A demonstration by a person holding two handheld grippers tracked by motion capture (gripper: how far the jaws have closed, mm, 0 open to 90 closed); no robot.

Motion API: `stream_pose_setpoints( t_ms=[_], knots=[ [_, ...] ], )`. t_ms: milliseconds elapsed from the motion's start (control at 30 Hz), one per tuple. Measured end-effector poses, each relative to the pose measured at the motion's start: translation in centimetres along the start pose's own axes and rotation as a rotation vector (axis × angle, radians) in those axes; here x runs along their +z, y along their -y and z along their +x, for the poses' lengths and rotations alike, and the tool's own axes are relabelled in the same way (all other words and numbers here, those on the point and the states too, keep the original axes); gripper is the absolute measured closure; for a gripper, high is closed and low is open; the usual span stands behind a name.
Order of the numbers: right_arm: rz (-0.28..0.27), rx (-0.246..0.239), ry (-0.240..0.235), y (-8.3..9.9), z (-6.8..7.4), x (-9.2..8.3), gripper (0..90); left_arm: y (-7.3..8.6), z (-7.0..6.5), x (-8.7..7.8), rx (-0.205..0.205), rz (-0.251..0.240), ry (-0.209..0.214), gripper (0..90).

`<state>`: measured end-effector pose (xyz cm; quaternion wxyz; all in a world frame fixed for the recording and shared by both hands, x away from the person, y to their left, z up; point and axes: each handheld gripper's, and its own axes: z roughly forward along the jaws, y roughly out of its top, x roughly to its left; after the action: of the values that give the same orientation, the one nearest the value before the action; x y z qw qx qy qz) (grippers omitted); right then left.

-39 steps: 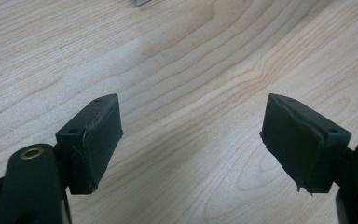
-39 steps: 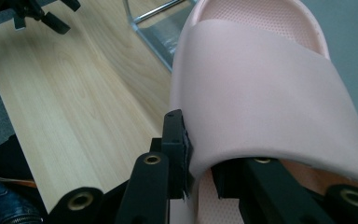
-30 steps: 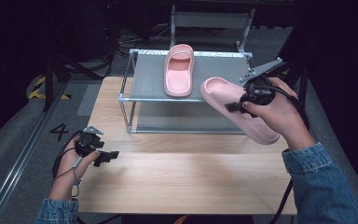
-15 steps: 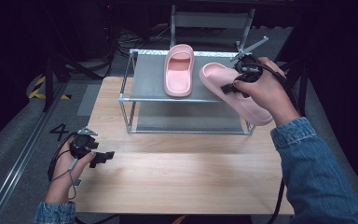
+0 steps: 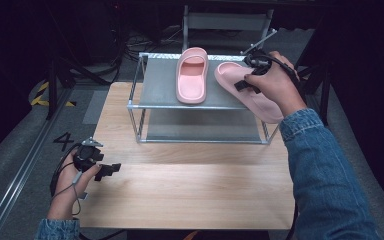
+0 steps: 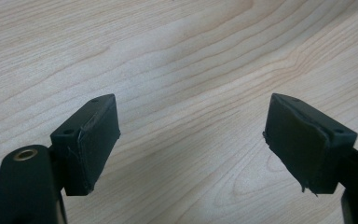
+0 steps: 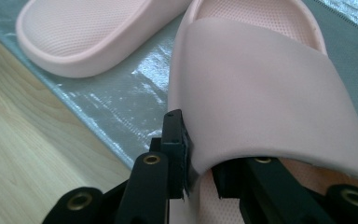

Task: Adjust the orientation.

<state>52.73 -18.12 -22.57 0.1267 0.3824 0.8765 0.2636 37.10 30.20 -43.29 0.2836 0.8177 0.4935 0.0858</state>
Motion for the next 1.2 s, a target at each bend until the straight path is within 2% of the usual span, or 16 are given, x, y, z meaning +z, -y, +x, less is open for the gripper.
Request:
stream_pose_setpoints(
  t_ms=[467,567,633,700,767,800,900,933,1000,1033,1067,1133,1200],
  knots=[
    [0.039,0.019,0.027,-2.0,0.0,2.5,78.0,-0.5,-0.3,0.7,0.012,0.020,0.011,18.5],
    [0.046,0.019,0.045,-2.3,-0.1,3.0,77.8,-0.6,-0.3,0.8,0.018,0.021,0.012,18.5],
    [0.056,0.043,0.051,-2.4,-0.3,3.4,76.9,-0.6,-0.3,0.8,0.017,0.023,0.016,18.4],
    [0.047,0.051,0.052,-2.4,-0.4,3.5,75.5,-0.7,-0.3,0.8,0.023,0.020,0.018,18.4],
    [0.036,0.031,0.062,-2.2,-0.3,3.5,69.3,-0.8,-0.3,0.8,0.020,0.024,0.022,18.3],
    [0.036,0.031,0.062,-2.2,-0.3,3.5,69.3,-0.8,-0.3,0.8,0.020,0.024,0.022,18.3],
    [-0.013,0.041,0.058,-1.6,0.0,3.0,59.0,-1.1,-0.4,1.1,0.027,0.030,0.023,18.3],
    [-0.013,0.041,0.058,-1.6,0.0,3.0,59.0,-1.2,-0.5,1.2,0.037,0.030,0.023,18.3],
    [-0.069,0.035,0.074,-0.9,0.0,2.0,54.3,-1.5,-0.6,1.4,0.048,0.036,0.030,18.2],
    [-0.069,0.035,0.074,-0.9,0.0,2.0,54.3,-1.6,-0.7,1.4,0.047,0.035,0.037,18.2],
    [-0.094,0.027,0.068,-0.3,0.0,1.2,52.0,-1.8,-0.7,1.5,0.053,0.032,0.040,18.3],
    [-0.101,0.027,0.064,-0.1,0.1,0.9,51.3,-2.0,-0.9,1.6,0.060,0.042,0.041,18.2],
    [-0.124,0.017,0.069,0.7,0.1,-0.2,51.1,-2.4,-1.1,1.7,0.064,0.042,0.046,18.2]
  ],
)
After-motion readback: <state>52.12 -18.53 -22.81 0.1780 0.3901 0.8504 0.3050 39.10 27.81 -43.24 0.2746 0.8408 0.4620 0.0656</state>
